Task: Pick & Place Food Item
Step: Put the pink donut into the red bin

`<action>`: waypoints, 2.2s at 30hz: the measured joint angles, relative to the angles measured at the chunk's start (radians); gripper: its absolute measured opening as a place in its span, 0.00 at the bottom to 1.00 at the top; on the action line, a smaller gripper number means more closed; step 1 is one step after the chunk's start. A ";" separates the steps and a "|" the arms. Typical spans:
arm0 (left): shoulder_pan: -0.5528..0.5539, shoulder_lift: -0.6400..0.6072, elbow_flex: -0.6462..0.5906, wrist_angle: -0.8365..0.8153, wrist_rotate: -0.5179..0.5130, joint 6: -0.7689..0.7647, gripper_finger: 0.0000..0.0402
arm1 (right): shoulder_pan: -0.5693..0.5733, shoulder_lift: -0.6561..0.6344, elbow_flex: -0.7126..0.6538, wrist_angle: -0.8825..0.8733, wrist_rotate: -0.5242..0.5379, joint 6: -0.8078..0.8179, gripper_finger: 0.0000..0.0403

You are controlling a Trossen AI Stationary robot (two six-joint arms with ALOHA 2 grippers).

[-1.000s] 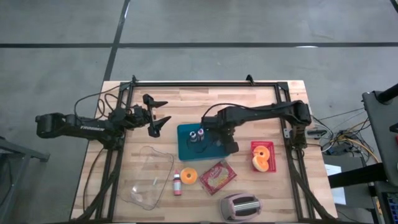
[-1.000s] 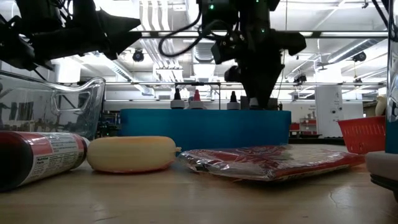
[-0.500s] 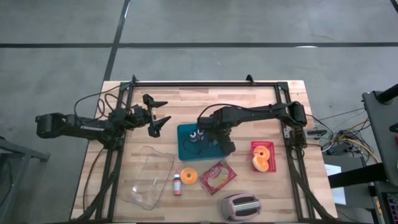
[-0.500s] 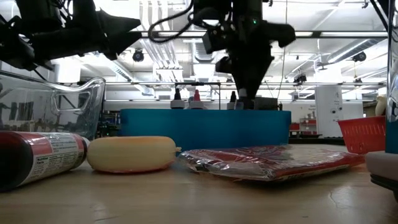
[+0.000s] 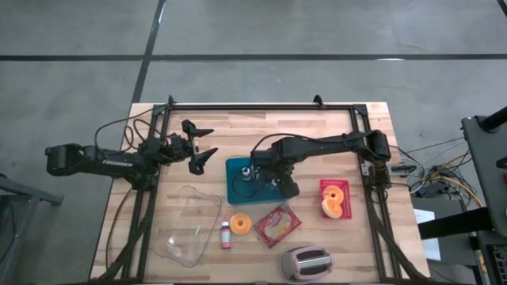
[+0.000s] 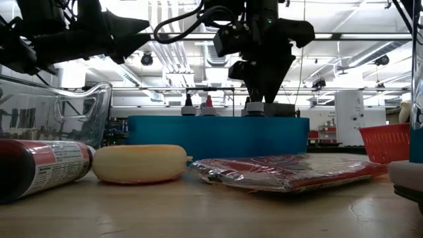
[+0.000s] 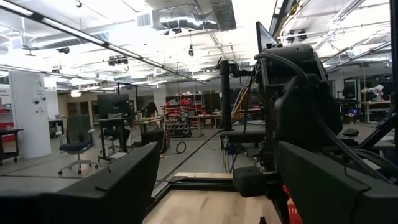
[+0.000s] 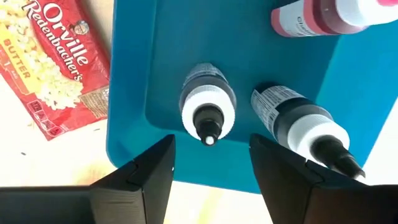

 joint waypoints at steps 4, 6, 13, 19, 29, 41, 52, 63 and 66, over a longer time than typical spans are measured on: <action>0.000 0.000 0.000 0.000 0.000 -0.002 0.81 | -0.001 -0.002 0.003 0.002 0.006 0.015 0.48; 0.000 0.000 0.000 0.000 0.000 -0.002 0.81 | 0.000 -0.007 0.003 0.003 0.043 0.032 0.47; 0.000 0.000 -0.002 -0.023 0.000 -0.002 0.81 | -0.014 -0.066 0.000 0.031 0.142 0.086 0.47; 0.001 -0.008 -0.003 -0.087 0.000 -0.006 0.81 | -0.042 -0.227 -0.035 0.195 0.134 0.088 0.47; 0.002 -0.078 -0.003 -0.223 0.022 0.014 0.78 | -0.086 -0.644 -0.419 0.748 -0.154 0.045 0.47; -0.045 -0.394 0.075 -0.758 0.030 0.038 0.77 | -0.087 -1.062 -0.918 1.124 -0.124 0.047 0.47; -0.229 -0.525 0.097 -0.954 -0.090 0.039 0.77 | -0.087 -1.185 -1.203 1.449 -0.073 0.055 0.47; -0.307 -0.512 0.096 -0.887 -0.108 -0.008 0.77 | -0.086 -1.177 -1.282 1.484 -0.049 0.090 0.47; -0.312 -0.491 0.096 -0.887 -0.108 -0.027 0.77 | -0.086 -1.177 -1.287 1.475 -0.049 0.088 0.47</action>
